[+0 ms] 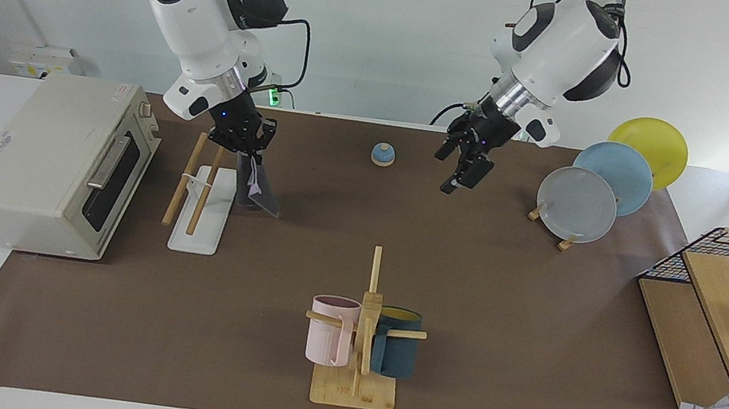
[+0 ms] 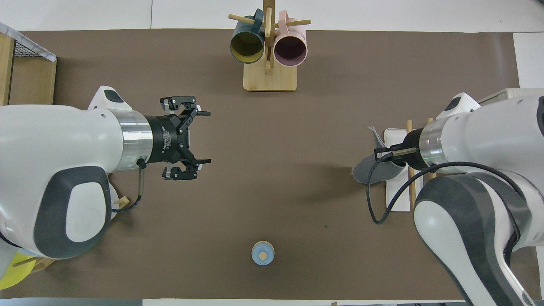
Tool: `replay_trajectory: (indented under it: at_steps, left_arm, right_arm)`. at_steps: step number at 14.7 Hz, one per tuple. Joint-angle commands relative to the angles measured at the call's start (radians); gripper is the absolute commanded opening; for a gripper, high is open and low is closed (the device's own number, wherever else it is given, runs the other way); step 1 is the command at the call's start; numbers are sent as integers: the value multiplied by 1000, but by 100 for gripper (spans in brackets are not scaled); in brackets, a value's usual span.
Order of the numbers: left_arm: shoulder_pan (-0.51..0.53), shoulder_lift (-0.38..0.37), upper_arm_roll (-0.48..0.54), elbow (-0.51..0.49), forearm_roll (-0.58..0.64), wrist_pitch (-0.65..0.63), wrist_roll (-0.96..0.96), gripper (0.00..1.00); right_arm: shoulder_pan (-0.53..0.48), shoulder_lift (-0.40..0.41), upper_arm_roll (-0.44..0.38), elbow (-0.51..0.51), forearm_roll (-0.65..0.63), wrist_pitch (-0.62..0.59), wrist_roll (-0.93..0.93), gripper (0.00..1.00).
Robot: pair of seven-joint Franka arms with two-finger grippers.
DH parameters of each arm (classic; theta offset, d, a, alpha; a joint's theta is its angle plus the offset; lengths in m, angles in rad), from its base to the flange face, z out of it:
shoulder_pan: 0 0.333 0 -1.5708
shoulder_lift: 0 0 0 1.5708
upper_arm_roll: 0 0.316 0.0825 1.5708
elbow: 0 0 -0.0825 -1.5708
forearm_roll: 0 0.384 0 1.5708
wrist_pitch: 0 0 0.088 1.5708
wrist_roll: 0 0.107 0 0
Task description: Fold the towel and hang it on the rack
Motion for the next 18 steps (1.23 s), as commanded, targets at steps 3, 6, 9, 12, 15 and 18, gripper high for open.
replay_trajectory:
  at_steps: [3,6,9,12,15,18]
  left_arm:
    - [149,-33,1,-21,0,-100,467,100]
    - [206,-21,1,14,158,-144,685,100]
    - [270,11,1,92,266,-237,1019,100]
    - [264,68,-1,226,445,-350,1217,100]
    - [257,117,-1,336,505,-451,1439,100]
    - [234,114,11,320,493,-497,1523,100]
  right_arm:
    - [-39,-17,7,-45,-55,15,-30,0]
    - [-74,-14,7,-45,-109,14,-42,0]
    - [-126,-14,7,-46,-117,5,-73,0]
    - [-184,-17,7,-62,-130,11,-161,0]
    - [-238,-16,7,-62,-132,12,-261,0]
    - [-267,-16,7,-62,-167,9,-339,0]
